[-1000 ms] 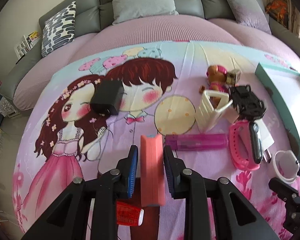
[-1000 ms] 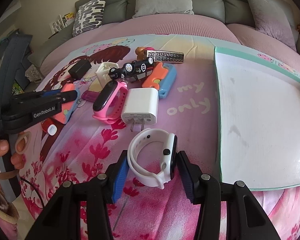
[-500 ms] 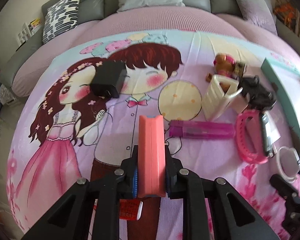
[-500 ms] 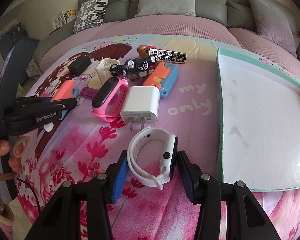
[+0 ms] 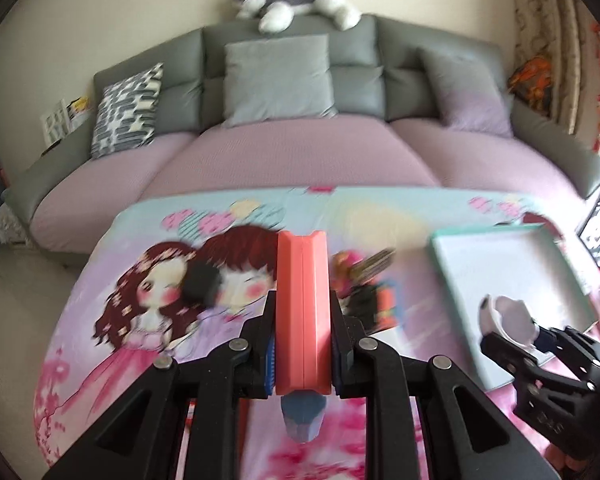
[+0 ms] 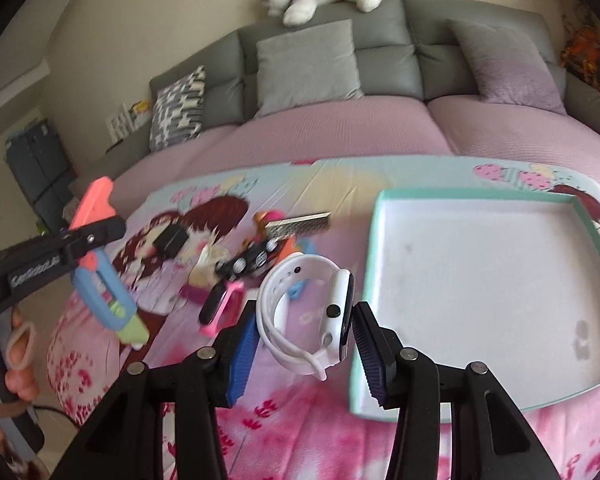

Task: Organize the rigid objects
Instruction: 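Lift the smartwatch and block and carry both over the green-rimmed tray, then lower the block into the tray and open the left tool while the right tool releases the watch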

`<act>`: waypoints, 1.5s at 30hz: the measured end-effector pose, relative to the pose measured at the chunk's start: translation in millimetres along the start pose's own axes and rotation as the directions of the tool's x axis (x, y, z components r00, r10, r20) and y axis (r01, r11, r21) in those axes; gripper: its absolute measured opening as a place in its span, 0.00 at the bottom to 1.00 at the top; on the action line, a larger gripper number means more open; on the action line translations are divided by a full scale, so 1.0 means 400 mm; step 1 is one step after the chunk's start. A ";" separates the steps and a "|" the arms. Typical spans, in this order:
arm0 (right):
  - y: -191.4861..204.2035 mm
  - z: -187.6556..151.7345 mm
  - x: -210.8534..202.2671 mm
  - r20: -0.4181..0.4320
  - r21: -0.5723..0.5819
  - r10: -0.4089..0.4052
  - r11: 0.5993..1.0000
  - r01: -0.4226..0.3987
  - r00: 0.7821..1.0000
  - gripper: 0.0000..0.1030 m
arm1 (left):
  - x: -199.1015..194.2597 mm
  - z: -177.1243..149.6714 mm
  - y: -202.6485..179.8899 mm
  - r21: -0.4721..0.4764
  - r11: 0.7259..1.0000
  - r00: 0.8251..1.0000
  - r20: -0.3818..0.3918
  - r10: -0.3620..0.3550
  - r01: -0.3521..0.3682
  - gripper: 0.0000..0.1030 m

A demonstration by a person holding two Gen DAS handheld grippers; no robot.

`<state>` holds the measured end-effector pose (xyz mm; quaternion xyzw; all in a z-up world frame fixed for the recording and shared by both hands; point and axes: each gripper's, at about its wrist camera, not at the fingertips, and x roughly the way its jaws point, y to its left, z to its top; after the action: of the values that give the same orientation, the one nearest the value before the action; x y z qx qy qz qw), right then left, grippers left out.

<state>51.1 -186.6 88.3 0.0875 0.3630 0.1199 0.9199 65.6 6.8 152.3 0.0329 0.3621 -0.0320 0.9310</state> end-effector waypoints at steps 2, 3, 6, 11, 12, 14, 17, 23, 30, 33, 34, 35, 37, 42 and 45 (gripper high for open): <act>-0.037 0.033 -0.012 0.015 0.043 -0.016 0.999 0.016 1.000 0.48 | -0.009 0.022 -0.038 0.001 0.999 0.998 0.017 -0.054 0.054 0.21; -0.061 0.049 -0.020 0.027 0.069 -0.027 0.997 0.025 0.999 0.48 | -0.011 0.035 -0.054 -0.002 0.998 0.997 0.024 -0.070 0.071 0.21; -0.124 0.090 -0.045 0.070 0.130 -0.063 0.990 0.054 0.996 0.48 | -0.032 0.081 -0.119 0.002 0.991 0.989 0.069 -0.133 0.133 0.21; -0.253 0.147 -0.074 0.091 0.209 -0.179 0.965 0.157 0.980 0.48 | -0.030 0.171 -0.269 0.049 0.969 0.964 0.097 -0.246 0.242 0.21; -0.277 0.145 -0.078 0.087 0.225 -0.199 0.959 0.175 0.976 0.48 | -0.028 0.179 -0.296 0.058 0.965 0.961 0.093 -0.262 0.258 0.21; -0.328 0.126 -0.079 0.064 0.259 -0.228 0.944 0.205 0.971 0.49 | -0.012 0.191 -0.354 0.075 0.956 0.954 0.075 -0.289 0.283 0.21; -0.382 0.113 -0.058 0.011 0.276 -0.277 0.925 0.263 0.961 0.49 | 0.028 0.187 -0.432 0.079 0.949 0.950 0.040 -0.309 0.306 0.21; -0.453 0.086 -0.055 -0.023 0.279 -0.322 0.907 0.315 0.947 0.49 | 0.129 0.153 -0.513 0.042 0.939 0.940 -0.028 -0.341 0.342 0.21; -0.468 0.081 -0.029 -0.063 0.273 -0.317 0.907 0.322 0.946 0.49 | 0.188 0.113 -0.556 0.116 0.953 0.955 -0.131 -0.266 0.281 0.21; -0.471 0.076 -0.013 -0.084 0.267 -0.312 0.908 0.323 0.946 0.49 | 0.238 0.083 -0.555 0.091 0.953 0.946 -0.178 -0.269 0.288 0.21; -0.473 0.074 -0.006 -0.093 0.263 -0.313 0.908 0.327 0.945 0.49 | 0.256 0.074 -0.555 0.075 0.953 0.942 -0.193 -0.274 0.292 0.21; -0.475 0.072 -0.001 -0.099 0.261 -0.312 0.908 0.328 0.945 0.49 | 0.274 0.062 -0.554 0.061 0.954 0.938 -0.212 -0.276 0.294 0.21; -0.484 0.067 0.010 -0.112 0.265 -0.311 0.906 0.330 0.944 0.49 | 0.307 0.034 -0.555 0.045 0.955 0.929 -0.250 -0.274 0.294 0.21; -0.497 0.054 0.036 -0.157 0.258 -0.325 0.898 0.357 0.933 0.49 | 0.336 -0.011 -0.554 0.023 0.953 0.912 -0.299 -0.281 0.302 0.21; -0.497 0.049 0.051 -0.180 0.243 -0.328 0.899 0.365 0.927 0.49 | 0.341 -0.031 -0.554 0.023 0.953 0.902 -0.329 -0.279 0.303 0.21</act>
<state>110.1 -372.4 40.0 0.1387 0.4470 -0.0912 0.8790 138.9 -217.6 42.5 0.0177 0.5086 -0.1784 0.8421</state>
